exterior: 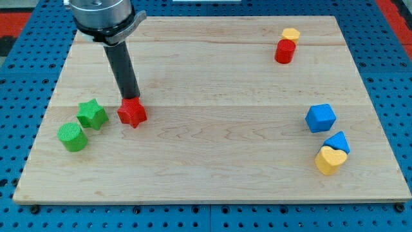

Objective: Push red star towards green circle

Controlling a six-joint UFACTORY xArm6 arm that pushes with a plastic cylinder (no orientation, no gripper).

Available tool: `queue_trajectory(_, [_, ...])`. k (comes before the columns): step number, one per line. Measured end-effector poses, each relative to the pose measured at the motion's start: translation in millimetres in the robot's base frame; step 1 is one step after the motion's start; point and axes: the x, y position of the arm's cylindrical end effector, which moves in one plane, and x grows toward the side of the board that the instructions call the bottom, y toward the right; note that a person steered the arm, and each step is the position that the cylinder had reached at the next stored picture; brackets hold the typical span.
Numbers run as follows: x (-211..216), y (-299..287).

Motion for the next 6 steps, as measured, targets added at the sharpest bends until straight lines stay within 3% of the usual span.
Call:
queue_trajectory(2, [-60,10])
queue_trajectory(3, [-49,40])
queue_trajectory(4, [18,33])
queue_trajectory(6, [62,-2])
